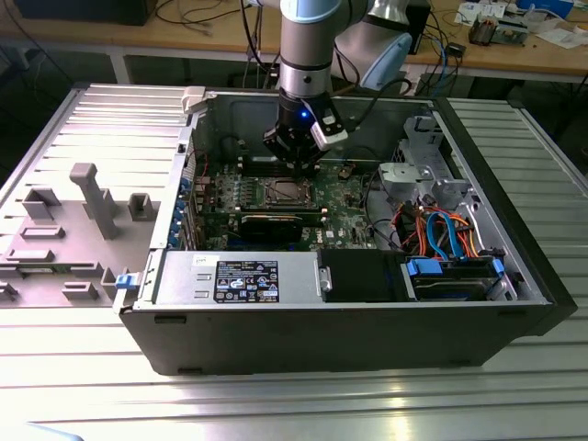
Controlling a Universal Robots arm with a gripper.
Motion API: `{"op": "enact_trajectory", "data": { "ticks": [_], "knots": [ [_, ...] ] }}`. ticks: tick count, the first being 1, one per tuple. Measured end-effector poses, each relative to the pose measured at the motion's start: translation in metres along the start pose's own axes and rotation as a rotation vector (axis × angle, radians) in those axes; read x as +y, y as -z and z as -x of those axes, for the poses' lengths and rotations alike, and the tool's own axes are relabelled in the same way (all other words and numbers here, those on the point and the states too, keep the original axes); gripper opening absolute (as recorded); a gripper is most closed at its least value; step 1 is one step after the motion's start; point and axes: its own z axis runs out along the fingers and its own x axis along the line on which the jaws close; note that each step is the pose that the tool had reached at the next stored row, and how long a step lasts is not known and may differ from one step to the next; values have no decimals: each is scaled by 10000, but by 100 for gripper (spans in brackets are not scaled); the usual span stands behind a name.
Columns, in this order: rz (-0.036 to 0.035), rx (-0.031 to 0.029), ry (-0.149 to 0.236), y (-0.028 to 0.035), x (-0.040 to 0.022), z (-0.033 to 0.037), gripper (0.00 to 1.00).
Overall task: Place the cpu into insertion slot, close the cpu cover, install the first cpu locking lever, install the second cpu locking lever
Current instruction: 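Install the first cpu locking lever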
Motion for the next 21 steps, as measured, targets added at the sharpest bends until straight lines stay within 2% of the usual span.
{"op": "enact_trajectory", "data": {
  "ticks": [18,21],
  "knots": [
    [-15,-2,2,27,0,2,11],
    [-97,-1,3,19,0,3,11]
  ]
}}
